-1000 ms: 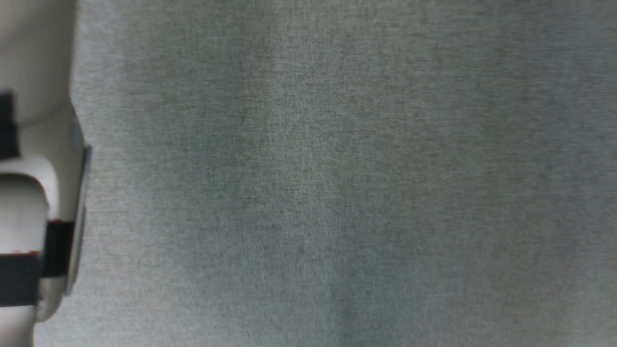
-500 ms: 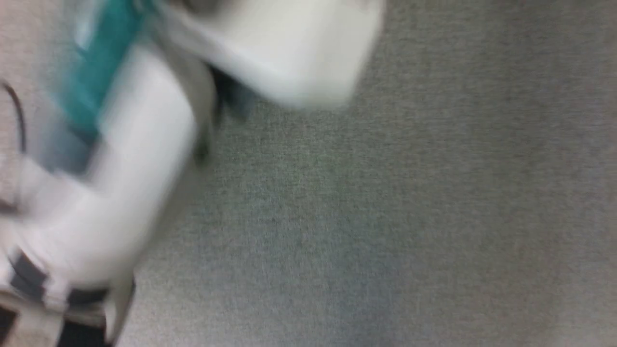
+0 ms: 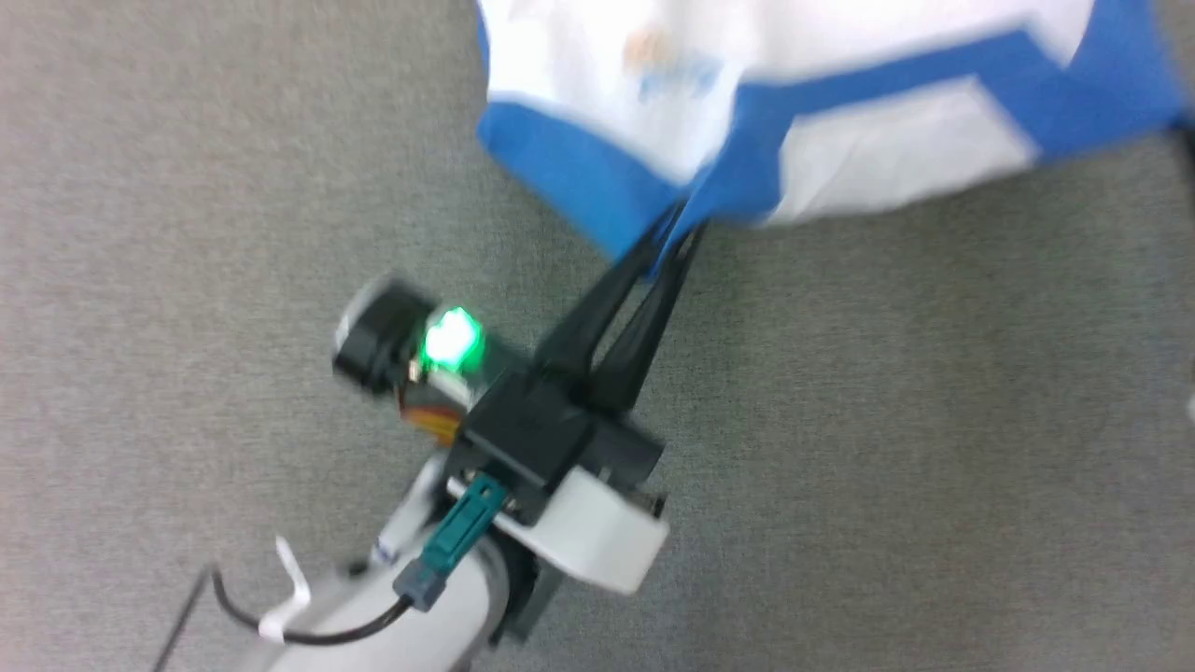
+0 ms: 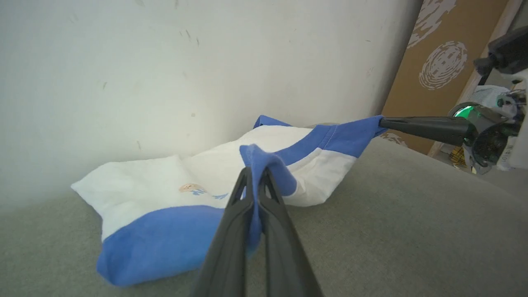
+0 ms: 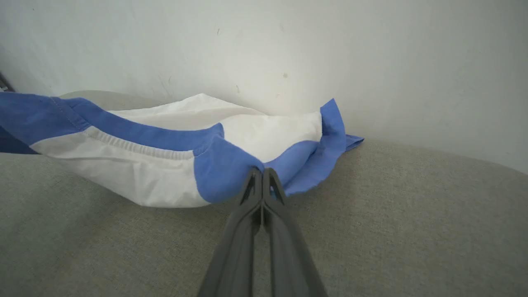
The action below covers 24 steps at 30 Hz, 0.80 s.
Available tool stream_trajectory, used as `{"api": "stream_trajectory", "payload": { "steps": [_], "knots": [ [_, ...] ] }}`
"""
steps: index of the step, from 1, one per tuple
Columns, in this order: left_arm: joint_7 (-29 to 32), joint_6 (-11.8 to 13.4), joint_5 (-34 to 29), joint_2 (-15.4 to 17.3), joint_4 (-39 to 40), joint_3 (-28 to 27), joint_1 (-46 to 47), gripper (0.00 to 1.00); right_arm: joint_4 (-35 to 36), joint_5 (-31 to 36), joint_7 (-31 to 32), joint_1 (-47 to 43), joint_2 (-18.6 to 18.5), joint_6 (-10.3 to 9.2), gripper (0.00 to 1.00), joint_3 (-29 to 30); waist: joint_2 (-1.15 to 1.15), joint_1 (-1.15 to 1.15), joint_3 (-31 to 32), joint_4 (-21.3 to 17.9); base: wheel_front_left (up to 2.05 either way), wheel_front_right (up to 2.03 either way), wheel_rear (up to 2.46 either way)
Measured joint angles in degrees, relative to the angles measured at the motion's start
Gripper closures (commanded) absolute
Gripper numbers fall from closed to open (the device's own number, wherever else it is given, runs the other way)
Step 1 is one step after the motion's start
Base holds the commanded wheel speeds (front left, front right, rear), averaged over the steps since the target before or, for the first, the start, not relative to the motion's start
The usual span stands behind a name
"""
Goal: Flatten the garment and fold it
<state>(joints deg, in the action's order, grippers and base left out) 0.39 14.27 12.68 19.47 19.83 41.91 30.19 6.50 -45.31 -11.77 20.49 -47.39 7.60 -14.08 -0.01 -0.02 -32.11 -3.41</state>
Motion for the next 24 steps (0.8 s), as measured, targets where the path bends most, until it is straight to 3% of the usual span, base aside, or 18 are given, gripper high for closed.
{"api": "stream_trajectory", "payload": {
  "steps": [8, 17, 24],
  "knots": [
    [-1.3, 1.0, 9.3, 2.5, -2.8, 0.5, -14.3, 1.00, 3.0, 2.8, 4.1, -16.6, 7.8, -0.01, 1.00, 5.3, 0.00, 0.01, 7.2, 0.0, 0.00, 0.00, 0.00],
    [7.5, 0.6, 20.5, 6.0, -1.1, 1.1, -24.5, 1.00, 9.9, 3.5, 15.1, -30.2, 10.7, -0.05, 1.00, 7.0, 0.00, 0.01, 14.6, 0.3, 0.00, 0.00, 0.00],
    [12.3, 3.6, 26.7, 8.1, 4.6, 0.8, -32.0, 1.00, 16.7, 0.4, 26.0, -40.3, 11.4, -0.05, 1.00, 6.8, 0.00, 0.00, 19.2, -0.1, 0.00, 0.00, 0.00]
  ]
}}
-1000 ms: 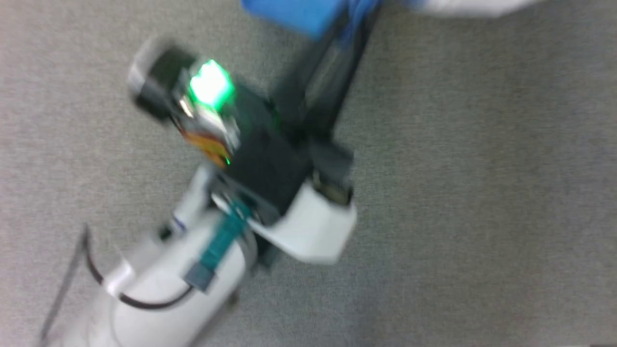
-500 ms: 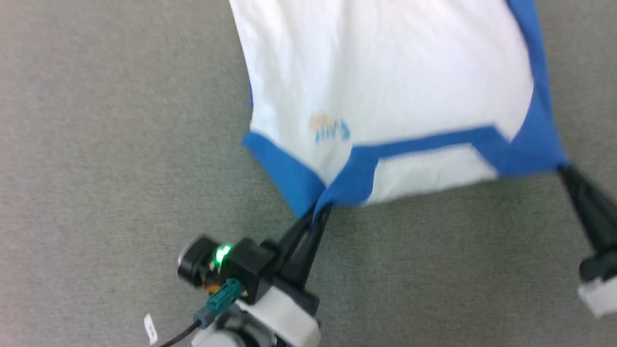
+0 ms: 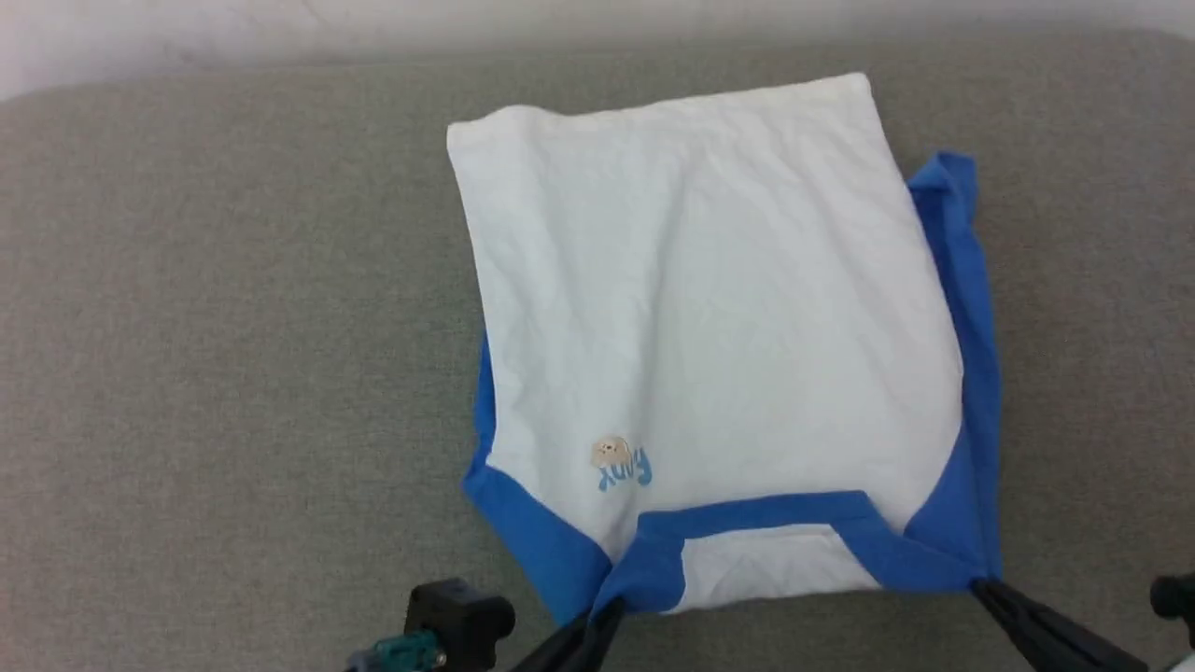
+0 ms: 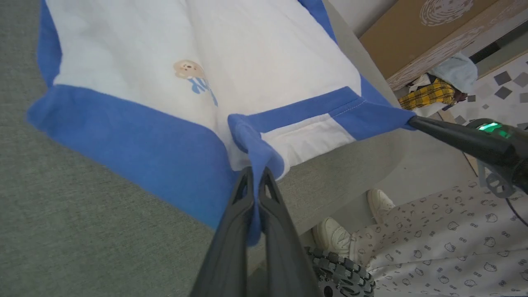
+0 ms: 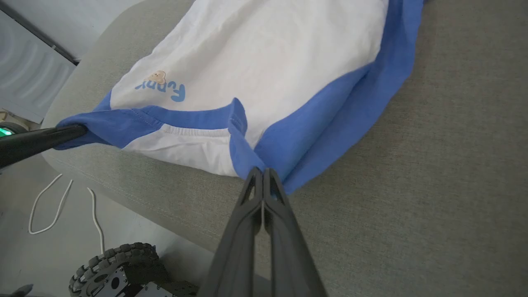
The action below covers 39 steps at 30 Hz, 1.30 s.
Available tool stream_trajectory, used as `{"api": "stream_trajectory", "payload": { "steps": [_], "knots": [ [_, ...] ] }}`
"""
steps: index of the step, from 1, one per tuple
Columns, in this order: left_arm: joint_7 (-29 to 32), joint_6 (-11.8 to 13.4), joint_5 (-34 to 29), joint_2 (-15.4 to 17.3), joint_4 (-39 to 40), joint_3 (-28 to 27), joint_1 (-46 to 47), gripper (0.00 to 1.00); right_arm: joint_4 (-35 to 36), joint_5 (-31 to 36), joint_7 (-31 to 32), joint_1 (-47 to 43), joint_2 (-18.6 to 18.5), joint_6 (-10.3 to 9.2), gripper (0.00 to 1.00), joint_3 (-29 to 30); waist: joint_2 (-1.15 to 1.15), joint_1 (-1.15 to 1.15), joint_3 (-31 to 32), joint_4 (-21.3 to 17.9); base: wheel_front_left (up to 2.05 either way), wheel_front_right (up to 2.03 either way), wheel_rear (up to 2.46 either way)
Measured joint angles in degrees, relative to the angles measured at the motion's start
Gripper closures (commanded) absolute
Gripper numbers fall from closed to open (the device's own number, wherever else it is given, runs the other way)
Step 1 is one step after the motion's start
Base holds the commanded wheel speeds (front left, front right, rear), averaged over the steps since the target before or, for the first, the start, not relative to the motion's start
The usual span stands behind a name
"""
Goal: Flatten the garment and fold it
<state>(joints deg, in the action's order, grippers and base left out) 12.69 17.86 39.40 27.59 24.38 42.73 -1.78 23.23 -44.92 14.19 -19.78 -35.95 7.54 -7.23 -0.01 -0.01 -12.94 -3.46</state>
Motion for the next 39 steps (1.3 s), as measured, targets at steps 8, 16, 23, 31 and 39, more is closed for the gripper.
{"api": "stream_trajectory", "payload": {
  "steps": [8, 16, 23, 31, 39],
  "knots": [
    [0.3, 3.2, 0.8, 2.2, 13.2, -2.9, -3.4, 1.00, 11.5, -3.8, 5.0, -4.6, 1.0, 0.00, 1.00, 6.8, 0.00, 0.01, 2.3, -0.6, 0.00, 0.00, 0.00],
    [1.5, 4.0, -7.8, 6.1, 23.5, -8.4, 7.2, 1.00, 22.6, -4.2, 6.5, 3.9, -0.5, 0.00, 1.00, 15.4, 0.00, 0.02, 1.9, -1.0, 0.00, 0.00, 0.00],
    [7.6, 1.3, -12.0, 4.4, 21.6, -11.5, 28.1, 1.00, 22.0, -6.8, 5.6, 24.0, -8.8, 0.00, 1.00, 16.4, 0.00, 0.02, -2.1, -0.9, 0.00, 0.00, 0.00],
    [15.2, -4.2, -10.0, -3.1, 4.7, -12.9, 56.5, 1.00, 10.3, -11.2, 4.7, 52.8, -18.0, 0.00, 1.00, 8.0, 0.01, 0.04, -9.1, -0.4, 0.00, 0.00, 0.00],
    [15.5, -10.4, -15.7, -8.2, -19.8, -12.5, 86.8, 1.00, -8.5, -5.6, 4.2, 87.7, -17.6, 0.00, 1.00, -6.4, 0.01, 0.04, -17.7, 0.2, 0.00, 0.00, 0.00]
  ]
}}
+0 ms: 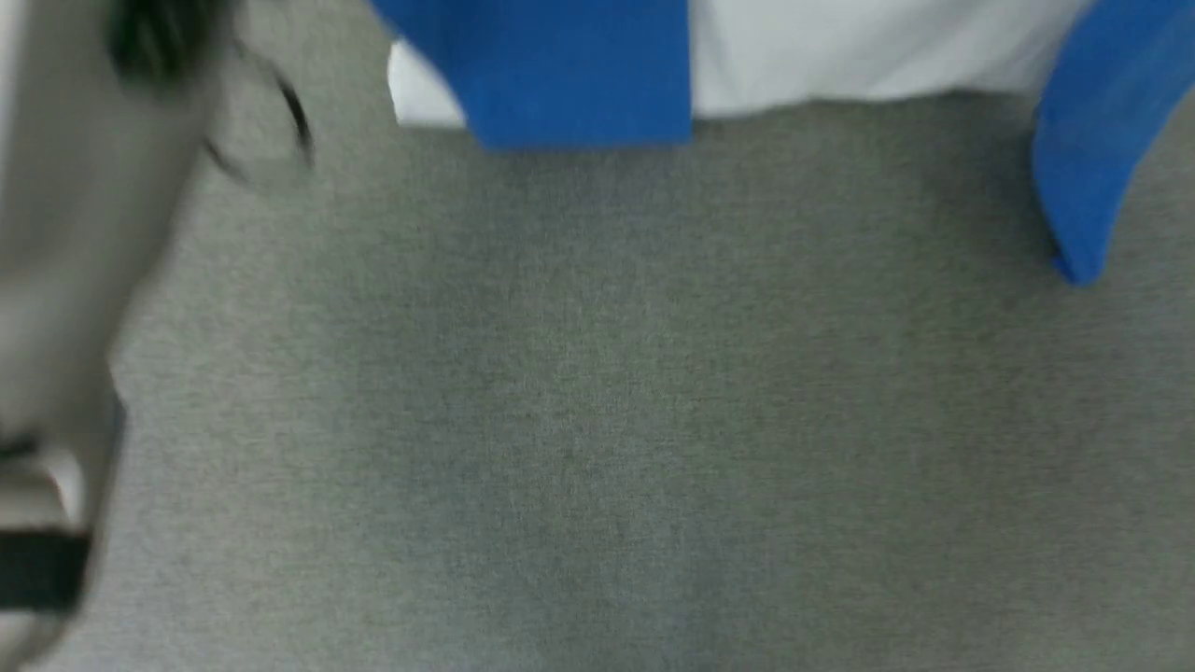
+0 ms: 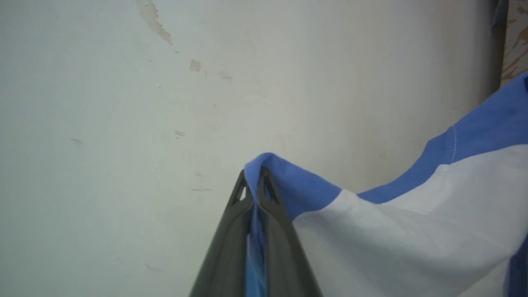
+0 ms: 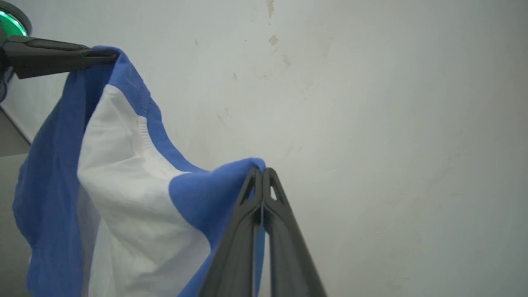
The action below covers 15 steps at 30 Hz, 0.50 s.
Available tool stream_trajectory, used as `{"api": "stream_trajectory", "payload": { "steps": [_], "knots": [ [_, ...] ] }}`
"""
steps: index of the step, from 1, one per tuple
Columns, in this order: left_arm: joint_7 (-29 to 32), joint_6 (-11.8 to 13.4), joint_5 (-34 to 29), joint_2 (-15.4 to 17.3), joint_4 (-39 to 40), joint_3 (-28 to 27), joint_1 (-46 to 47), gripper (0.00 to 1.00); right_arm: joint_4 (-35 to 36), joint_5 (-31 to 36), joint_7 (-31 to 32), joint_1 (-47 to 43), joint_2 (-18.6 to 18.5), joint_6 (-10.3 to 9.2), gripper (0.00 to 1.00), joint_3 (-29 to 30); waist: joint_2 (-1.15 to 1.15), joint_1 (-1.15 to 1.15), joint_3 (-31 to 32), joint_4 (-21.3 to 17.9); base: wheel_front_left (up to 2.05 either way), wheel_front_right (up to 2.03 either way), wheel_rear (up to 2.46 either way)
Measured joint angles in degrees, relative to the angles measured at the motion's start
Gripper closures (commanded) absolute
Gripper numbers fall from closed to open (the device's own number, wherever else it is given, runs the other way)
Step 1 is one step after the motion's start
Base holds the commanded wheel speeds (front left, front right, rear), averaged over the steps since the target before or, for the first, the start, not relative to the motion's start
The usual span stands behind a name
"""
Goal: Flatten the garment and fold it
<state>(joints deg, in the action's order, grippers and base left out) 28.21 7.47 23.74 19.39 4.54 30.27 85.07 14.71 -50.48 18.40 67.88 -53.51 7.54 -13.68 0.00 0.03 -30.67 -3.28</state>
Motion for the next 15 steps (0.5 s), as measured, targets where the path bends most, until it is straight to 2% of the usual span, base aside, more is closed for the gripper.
{"api": "stream_trajectory", "payload": {
  "steps": [1, 5, 9, 15],
  "knots": [
    [0.0, 0.0, 0.0, 0.0, 0.0, 0.0, 0.0, 1.00, 0.0, 0.0, 0.0, 0.0, 0.0, 0.00, 1.00, 0.0, 0.00, 0.00, 0.0, 0.0, 0.00, 0.00, 0.00],
    [-4.2, -1.7, -4.6, -2.2, -10.2, 0.5, 12.6, 1.00, -10.3, 5.1, -2.3, 15.2, 4.1, 0.01, 1.00, -6.5, 0.00, 0.00, -4.2, 0.0, 0.00, 0.00, 0.00],
    [-10.2, -2.1, -7.9, -4.0, -18.4, 0.6, 21.5, 1.00, -21.2, 8.5, -6.4, 26.4, 8.2, 0.01, 1.00, -9.9, 0.00, 0.00, -7.7, -0.2, 0.00, 0.00, 0.00],
    [-18.0, -1.8, -10.7, -5.8, -26.7, 0.5, 28.5, 1.00, -31.1, 10.8, -10.9, 33.9, 11.7, 0.01, 1.00, -12.9, 0.00, -0.01, -11.1, -1.1, 0.00, 0.00, 0.00]
  ]
}}
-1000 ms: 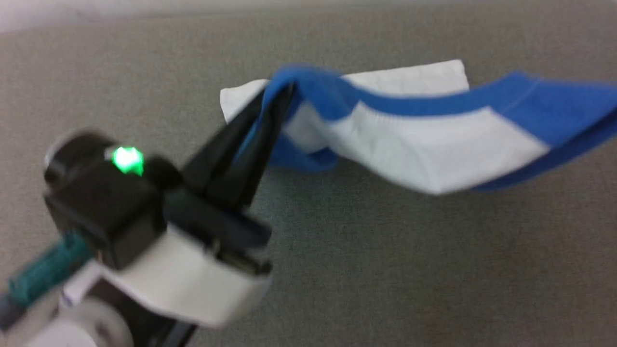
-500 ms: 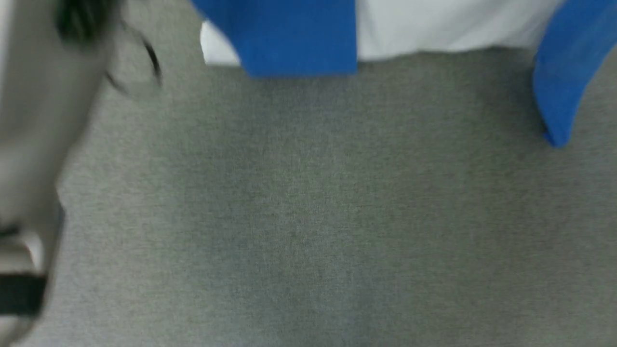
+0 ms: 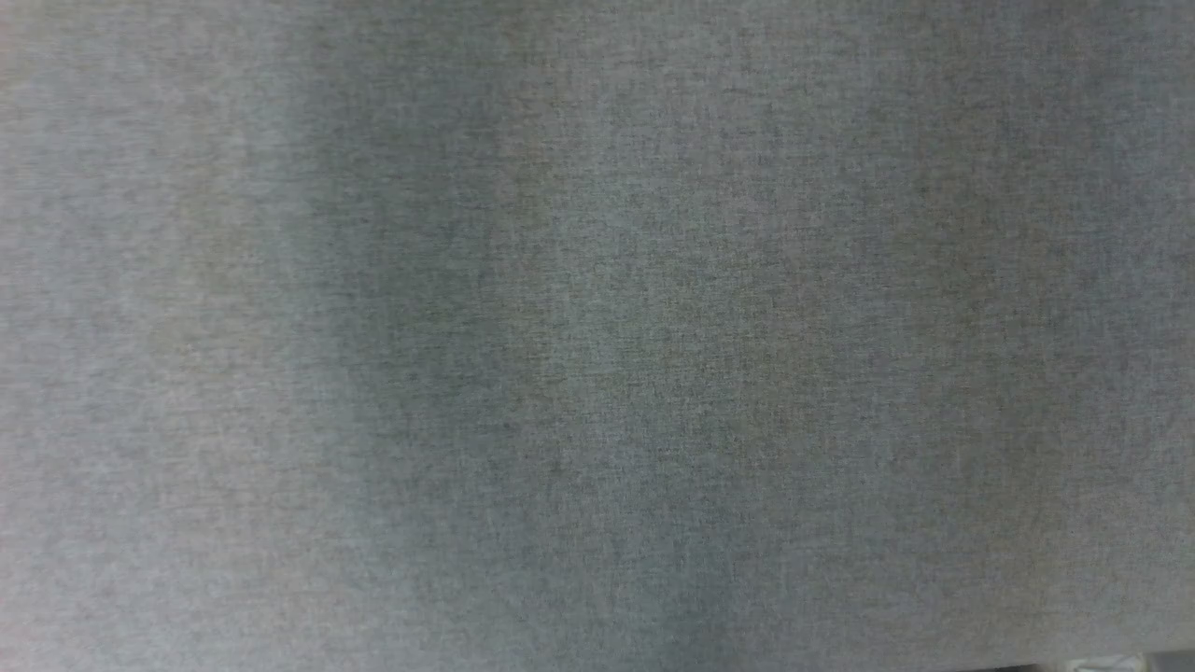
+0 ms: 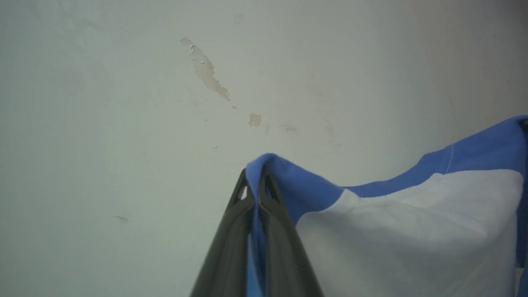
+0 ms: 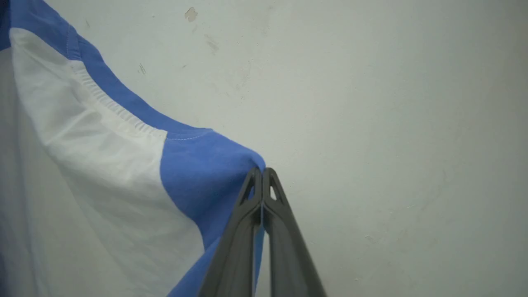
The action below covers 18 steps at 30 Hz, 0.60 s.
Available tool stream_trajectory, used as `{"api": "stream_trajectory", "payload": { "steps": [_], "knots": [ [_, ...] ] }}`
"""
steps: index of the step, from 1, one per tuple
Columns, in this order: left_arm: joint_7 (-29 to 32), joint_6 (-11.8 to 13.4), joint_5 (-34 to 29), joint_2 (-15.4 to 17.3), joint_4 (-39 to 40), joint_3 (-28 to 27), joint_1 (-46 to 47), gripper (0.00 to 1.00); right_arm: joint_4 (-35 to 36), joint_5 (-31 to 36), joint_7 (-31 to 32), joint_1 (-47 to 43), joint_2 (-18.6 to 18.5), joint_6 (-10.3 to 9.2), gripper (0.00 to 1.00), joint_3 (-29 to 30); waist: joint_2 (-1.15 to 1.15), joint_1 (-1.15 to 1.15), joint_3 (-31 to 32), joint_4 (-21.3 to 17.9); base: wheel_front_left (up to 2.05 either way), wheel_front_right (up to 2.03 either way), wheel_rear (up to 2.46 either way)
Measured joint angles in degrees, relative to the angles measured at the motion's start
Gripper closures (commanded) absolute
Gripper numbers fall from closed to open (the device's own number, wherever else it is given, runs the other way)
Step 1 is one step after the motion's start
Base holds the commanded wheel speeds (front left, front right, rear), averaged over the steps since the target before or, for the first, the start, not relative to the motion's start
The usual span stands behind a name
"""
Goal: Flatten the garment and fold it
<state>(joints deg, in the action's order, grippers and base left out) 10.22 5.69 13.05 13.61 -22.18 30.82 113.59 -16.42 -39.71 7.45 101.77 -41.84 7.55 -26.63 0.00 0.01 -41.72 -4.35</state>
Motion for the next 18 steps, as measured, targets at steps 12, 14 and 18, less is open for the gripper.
{"api": "stream_trajectory", "payload": {
  "steps": [12, 14, 18],
  "knots": [
    [-8.7, -8.8, 3.4, -0.6, -2.5, 3.0, -0.2, 1.00, -3.5, -0.7, -11.2, 3.6, -8.1, 0.00, 1.00, -10.8, 0.00, -0.01, -7.8, -0.7, 0.00, 0.00, 0.00],
    [-9.0, -9.8, 4.4, 0.5, -1.3, 4.0, -4.1, 1.00, -2.4, -1.8, -13.9, 2.2, -9.8, 0.01, 1.00, -13.5, 0.00, -0.01, -9.3, -0.6, 0.00, 0.00, 0.00],
    [-8.4, -10.8, 6.2, 3.1, 5.0, 6.0, -12.3, 1.00, 2.4, -5.9, -18.1, -2.8, -14.3, 0.01, 1.00, -18.0, 0.00, 0.00, -11.1, -0.4, 0.00, 0.00, 0.00]
  ]
}}
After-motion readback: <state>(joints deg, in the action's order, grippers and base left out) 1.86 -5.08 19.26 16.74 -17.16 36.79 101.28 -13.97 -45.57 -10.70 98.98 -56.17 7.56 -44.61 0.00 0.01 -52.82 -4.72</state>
